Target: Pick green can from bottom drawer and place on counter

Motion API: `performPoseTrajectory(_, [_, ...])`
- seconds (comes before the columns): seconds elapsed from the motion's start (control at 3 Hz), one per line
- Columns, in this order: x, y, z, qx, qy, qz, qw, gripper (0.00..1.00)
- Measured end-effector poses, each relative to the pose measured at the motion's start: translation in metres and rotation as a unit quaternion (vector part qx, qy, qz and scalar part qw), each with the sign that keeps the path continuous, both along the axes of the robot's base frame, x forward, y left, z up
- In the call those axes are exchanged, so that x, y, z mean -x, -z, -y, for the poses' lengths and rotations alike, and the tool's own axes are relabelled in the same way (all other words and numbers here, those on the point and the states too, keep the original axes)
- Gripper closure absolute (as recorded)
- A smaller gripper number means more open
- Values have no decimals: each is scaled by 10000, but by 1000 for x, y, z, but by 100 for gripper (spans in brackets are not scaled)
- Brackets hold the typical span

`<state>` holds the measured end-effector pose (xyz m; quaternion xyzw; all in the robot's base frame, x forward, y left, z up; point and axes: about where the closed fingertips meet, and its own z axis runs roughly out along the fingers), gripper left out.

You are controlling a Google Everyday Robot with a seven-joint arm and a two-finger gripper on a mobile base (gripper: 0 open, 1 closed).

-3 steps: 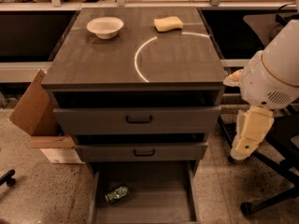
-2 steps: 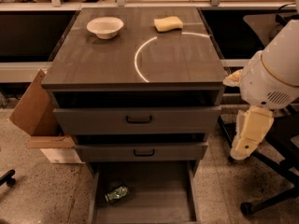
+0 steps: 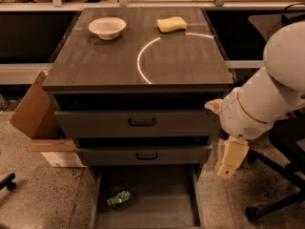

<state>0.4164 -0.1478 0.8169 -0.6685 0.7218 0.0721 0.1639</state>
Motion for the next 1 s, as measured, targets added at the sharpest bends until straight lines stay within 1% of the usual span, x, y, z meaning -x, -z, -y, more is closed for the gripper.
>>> performPoseTrajectory(0.33, [0, 0, 0, 0, -1, 0, 10000, 0])
performPoseTrajectory(0.67, [6, 37, -15, -228, -247, -82, 9994, 0])
performPoseTrajectory(1.0, [11, 64, -29, -598, -439, -76, 9972, 0])
